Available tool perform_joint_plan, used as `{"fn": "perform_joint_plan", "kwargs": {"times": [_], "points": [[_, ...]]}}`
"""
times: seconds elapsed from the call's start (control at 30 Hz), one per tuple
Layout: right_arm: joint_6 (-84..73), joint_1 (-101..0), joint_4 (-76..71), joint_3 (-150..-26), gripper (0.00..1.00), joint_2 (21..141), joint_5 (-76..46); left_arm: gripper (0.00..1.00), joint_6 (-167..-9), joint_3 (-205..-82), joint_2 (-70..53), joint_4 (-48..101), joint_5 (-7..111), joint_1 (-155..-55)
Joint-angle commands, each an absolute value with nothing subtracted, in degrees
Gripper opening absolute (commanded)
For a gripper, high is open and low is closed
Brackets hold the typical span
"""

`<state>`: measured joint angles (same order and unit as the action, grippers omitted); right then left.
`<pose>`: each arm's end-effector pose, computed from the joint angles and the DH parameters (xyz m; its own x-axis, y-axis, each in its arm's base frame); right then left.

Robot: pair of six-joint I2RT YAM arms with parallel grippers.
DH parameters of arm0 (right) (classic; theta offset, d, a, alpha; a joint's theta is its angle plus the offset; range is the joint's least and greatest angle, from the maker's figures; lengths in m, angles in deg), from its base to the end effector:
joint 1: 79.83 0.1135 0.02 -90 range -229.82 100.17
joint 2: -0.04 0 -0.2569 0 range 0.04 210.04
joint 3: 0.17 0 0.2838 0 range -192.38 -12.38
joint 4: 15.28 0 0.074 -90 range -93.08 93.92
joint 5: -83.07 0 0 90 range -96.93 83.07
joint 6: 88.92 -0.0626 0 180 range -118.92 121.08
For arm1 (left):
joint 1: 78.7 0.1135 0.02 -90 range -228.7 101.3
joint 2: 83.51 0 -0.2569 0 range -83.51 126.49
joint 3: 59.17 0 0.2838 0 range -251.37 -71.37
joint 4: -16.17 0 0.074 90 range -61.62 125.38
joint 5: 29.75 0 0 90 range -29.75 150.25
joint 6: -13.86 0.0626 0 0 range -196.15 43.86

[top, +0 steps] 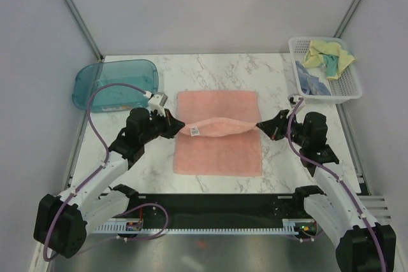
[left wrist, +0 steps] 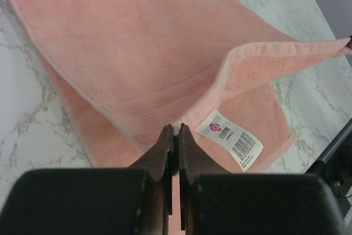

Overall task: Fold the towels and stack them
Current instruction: Fold the towel

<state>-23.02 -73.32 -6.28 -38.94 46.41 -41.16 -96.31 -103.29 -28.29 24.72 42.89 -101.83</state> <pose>0.2390 0.0627 0.2260 -0.5161 0.2809 -0.8092 -0.4586 0.7073 0.5380 0.2482 -0.1263 0.2249 -0.5087 -0.1406 -0.8494 0.4879 0.7658 -0.4189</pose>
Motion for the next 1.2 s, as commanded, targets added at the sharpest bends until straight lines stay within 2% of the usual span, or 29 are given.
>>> {"fn": "perform_joint_plan", "kwargs": {"times": [0.0,0.1,0.5,1.17], "points": [[-24.24,-72.71,-3.17,-37.69,0.0,43.38,-38.58,0.02,-101.37,-101.35,-30.33,28.03,48.2,-103.74],[-24.23,-72.71,3.24,-37.78,0.0,41.36,-36.9,0.02,-103.03,-100.12,-31.99,30.57,49.97,-104.45],[-26.52,-72.62,10.98,-37.94,0.0,36.16,-36.02,0.02,-106.82,-98.18,-37.71,35.41,51.2,-104.63],[-20.55,-72.62,13.53,-50.69,0.0,39.58,-35.23,0.02,-106.21,-111.18,-35.35,44.46,52.95,-104.63]]}}
